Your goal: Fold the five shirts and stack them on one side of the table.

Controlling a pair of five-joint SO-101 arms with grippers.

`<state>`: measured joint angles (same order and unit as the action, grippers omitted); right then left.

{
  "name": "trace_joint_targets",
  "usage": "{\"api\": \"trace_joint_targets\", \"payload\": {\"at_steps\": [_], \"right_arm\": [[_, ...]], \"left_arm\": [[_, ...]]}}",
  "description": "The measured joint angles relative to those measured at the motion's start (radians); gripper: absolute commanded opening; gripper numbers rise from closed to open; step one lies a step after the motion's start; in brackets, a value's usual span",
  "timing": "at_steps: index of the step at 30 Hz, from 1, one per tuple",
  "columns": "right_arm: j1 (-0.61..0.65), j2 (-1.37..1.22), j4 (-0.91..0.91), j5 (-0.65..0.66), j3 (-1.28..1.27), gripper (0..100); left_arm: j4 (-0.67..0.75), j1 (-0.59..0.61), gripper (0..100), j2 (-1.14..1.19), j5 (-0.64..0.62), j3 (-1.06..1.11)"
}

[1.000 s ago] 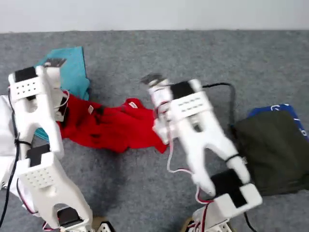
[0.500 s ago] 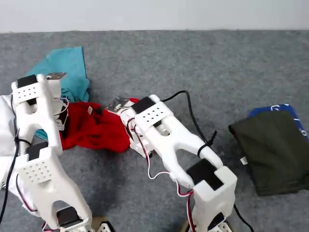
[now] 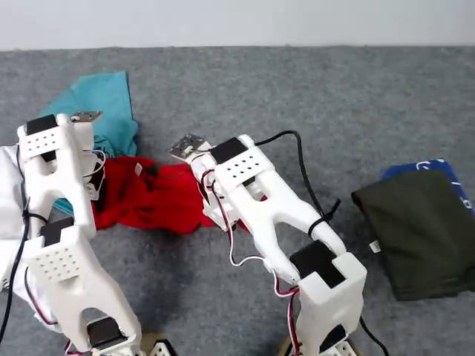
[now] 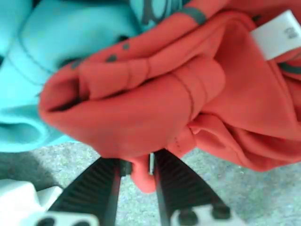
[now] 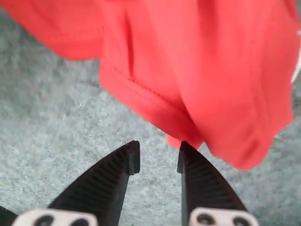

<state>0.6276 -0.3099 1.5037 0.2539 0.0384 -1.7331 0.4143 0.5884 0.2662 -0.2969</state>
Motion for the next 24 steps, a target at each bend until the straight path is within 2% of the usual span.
{"api": "trace_joint_targets", "payload": {"at_steps": [12, 24], "right_arm": [[-0.005, -0.032, -0.012, 0.0, 0.002, 13.6], [-0.1, -0.037, -0.049, 0.003, 0.002, 13.6]], "left_arm": [[0.0, 0.0, 1, 0.0, -0.002, 0.0], [0.0, 0.0, 1, 0.0, -0.002, 0.0]]}}
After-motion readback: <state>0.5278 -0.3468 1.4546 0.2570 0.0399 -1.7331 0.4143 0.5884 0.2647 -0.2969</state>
